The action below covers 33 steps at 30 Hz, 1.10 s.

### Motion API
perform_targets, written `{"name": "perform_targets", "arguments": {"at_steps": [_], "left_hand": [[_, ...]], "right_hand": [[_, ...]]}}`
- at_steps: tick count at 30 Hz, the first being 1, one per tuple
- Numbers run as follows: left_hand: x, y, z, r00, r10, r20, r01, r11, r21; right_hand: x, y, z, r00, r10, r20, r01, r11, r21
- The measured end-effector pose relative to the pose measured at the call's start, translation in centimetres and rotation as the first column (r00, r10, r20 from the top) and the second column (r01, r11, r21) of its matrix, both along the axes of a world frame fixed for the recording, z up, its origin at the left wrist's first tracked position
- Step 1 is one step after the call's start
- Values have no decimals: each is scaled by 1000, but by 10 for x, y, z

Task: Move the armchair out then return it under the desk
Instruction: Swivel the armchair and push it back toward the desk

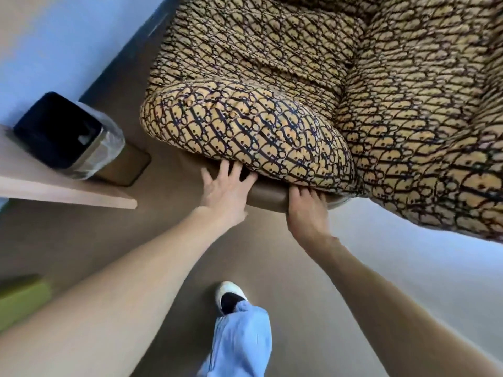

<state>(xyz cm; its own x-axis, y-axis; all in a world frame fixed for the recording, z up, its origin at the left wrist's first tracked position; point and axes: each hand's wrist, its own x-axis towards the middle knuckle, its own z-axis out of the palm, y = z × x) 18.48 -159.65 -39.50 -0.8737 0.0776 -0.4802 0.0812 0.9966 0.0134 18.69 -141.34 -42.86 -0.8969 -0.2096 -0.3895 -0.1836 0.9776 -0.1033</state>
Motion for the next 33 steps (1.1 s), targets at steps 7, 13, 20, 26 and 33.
{"name": "perform_targets", "arguments": {"at_steps": [7,13,20,26,33], "left_hand": [[-2,5,-19,996,74,-58,-70,996,59],[-19,-4,-30,998,67,-11,-66,992,103],[-68,-40,-29,999,-10,-39,14,996,90],[-116,-71,-27,992,-101,-78,107,991,80],[-127,-84,-26,992,-122,-37,125,987,102]], "right_hand": [[-12,-23,-18,974,-225,6,225,974,-6],[-19,-28,-30,939,-342,-25,338,935,-111],[-54,-62,-19,927,-374,1,370,917,-146],[-94,-94,-17,899,-437,9,430,881,-198],[-98,-111,-18,885,-465,10,461,873,-159]]}}
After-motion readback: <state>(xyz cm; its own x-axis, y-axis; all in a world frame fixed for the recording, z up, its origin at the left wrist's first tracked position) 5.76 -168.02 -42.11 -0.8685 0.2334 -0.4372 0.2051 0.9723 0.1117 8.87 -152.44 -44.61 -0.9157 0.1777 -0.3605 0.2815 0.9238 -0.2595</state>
